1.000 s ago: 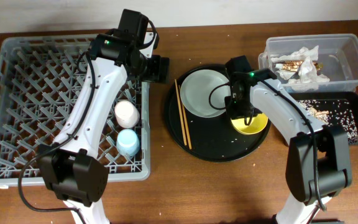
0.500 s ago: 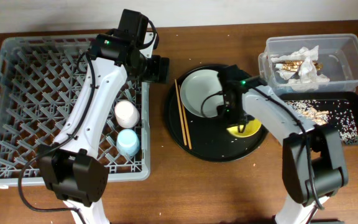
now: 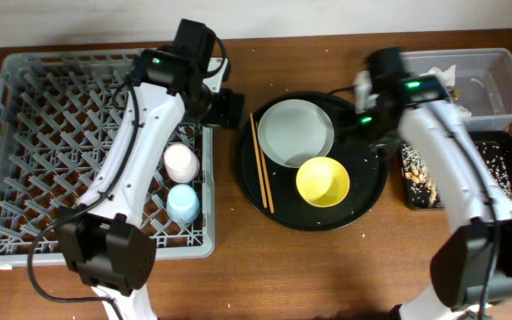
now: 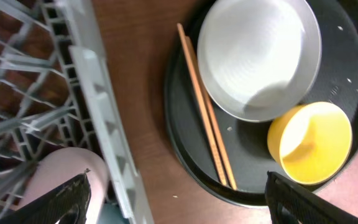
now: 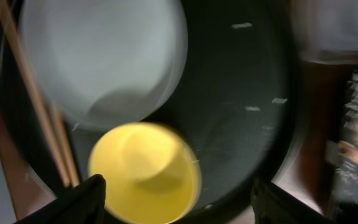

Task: Sort waste into correct bins and load items into the dishwasher rack
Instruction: 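Grasp the yellow bowl with the left gripper and place it in the rack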

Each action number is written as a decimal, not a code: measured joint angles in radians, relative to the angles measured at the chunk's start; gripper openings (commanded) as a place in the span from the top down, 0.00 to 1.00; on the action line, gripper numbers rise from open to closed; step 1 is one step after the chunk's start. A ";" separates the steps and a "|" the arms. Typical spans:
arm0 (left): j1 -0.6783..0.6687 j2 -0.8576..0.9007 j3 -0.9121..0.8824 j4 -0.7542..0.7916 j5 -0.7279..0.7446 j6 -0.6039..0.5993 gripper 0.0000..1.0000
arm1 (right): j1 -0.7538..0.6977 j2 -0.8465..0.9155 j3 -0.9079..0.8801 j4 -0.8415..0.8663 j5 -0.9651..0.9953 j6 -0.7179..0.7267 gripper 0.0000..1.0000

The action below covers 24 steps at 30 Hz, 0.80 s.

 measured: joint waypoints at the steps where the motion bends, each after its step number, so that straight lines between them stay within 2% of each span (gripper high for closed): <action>1: -0.024 0.001 0.000 -0.007 0.011 0.000 0.11 | -0.079 -0.001 0.000 -0.008 -0.021 0.013 0.17; 6: -0.237 0.063 -0.071 0.007 0.027 0.000 0.11 | -0.220 -0.001 0.000 -0.063 -0.046 -0.007 0.16; 12: -0.325 0.267 -0.106 0.143 0.058 -0.056 0.11 | -0.221 -0.001 0.000 -0.066 -0.060 -0.012 0.16; 15: -0.359 0.302 -0.106 0.179 0.087 -0.077 0.37 | -0.221 -0.001 0.000 -0.066 -0.061 -0.014 0.16; 17: -0.380 0.306 -0.106 0.182 0.100 -0.080 0.63 | -0.221 -0.001 0.000 -0.067 -0.061 -0.014 0.16; 20: -0.381 0.306 -0.106 0.182 0.103 -0.082 0.85 | -0.221 -0.001 0.000 -0.066 -0.060 -0.015 0.16; 21: -0.381 0.306 -0.106 0.182 0.103 -0.085 0.96 | -0.221 -0.001 0.000 -0.066 -0.061 -0.015 0.16; 22: -0.381 0.306 -0.106 0.182 0.103 -0.085 0.99 | -0.221 -0.001 0.000 -0.066 -0.061 -0.014 0.16; 24: -0.381 0.306 -0.106 0.176 0.109 -0.086 0.99 | -0.221 -0.001 0.000 -0.066 -0.061 -0.015 0.16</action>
